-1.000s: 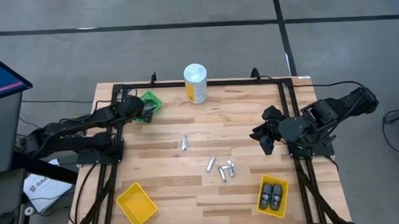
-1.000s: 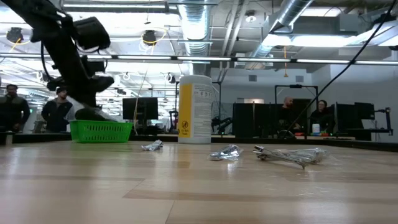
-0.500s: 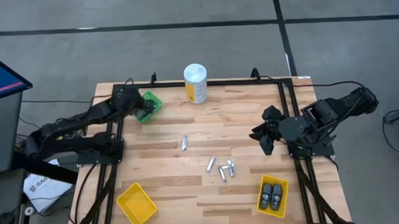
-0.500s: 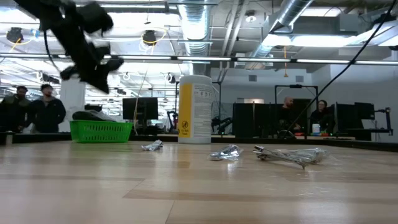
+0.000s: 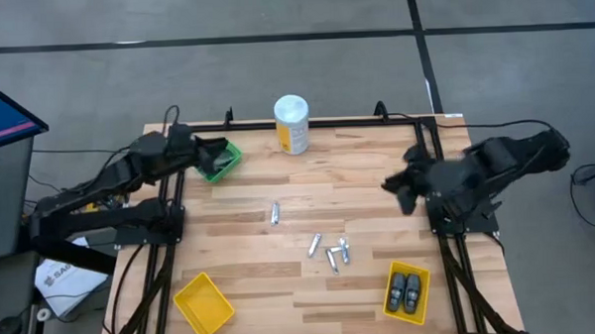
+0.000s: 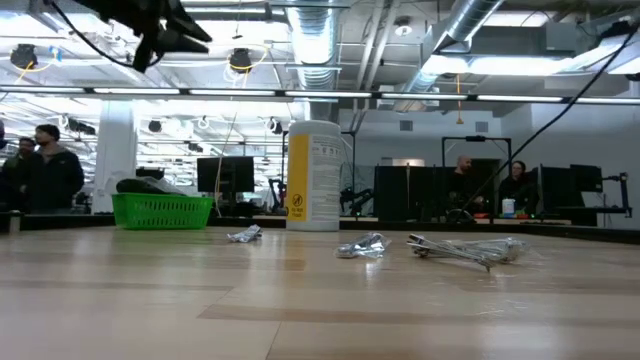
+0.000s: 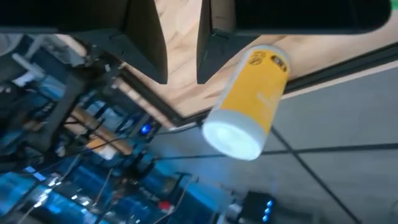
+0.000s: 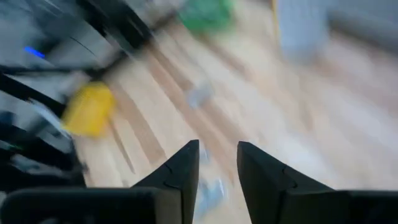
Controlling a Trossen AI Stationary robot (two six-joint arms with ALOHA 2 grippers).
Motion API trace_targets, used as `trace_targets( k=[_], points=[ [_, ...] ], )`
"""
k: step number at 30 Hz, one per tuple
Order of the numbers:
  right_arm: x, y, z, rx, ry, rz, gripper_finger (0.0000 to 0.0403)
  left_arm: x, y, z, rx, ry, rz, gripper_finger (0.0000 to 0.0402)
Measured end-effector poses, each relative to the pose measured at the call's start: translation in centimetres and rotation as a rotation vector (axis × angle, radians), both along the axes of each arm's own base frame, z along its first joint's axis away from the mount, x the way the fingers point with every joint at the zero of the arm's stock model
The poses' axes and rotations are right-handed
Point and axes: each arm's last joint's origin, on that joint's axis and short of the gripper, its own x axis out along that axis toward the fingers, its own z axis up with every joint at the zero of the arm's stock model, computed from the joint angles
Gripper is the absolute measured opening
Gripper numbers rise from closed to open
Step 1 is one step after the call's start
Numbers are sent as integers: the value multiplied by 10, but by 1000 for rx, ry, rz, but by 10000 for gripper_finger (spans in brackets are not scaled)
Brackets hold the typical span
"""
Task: Pick & Place Travel size toiletries
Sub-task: Put the nail cutter into the left yellow bin
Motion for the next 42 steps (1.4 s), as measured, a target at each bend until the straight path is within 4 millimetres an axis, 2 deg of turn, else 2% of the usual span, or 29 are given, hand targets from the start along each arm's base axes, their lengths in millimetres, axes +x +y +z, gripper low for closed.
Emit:
trace_targets(
  k=[3, 5, 11, 16, 19, 25, 32, 38, 42],
  points=[
    [19, 6, -24, 98, 198, -95, 100, -9, -6, 6, 20, -47, -13, 65],
    [38, 15, -41, 128, 319, -84, 110, -14, -8, 9, 34, -80, -16, 59],
    [95, 40, -103, 166, 629, -66, 182, -25, -13, 16, 59, -139, -14, 64],
    [127, 54, -144, 261, 710, -111, 257, -28, -14, 17, 60, -158, -17, 80],
    [144, 61, -162, 308, 689, -102, 275, -28, -14, 18, 61, -166, -22, 86],
    [161, 63, -199, 301, 756, -142, 275, -28, -15, 18, 61, -171, -49, 88],
    [180, 65, -230, 333, 745, -129, 274, -29, -16, 20, 66, -185, -53, 88],
    [182, 68, -250, 343, 816, -119, 274, -31, -17, 21, 72, -201, -66, 88],
    [182, 68, -250, 345, 821, -93, 273, -33, -18, 22, 76, -211, -78, 88]
  ],
)
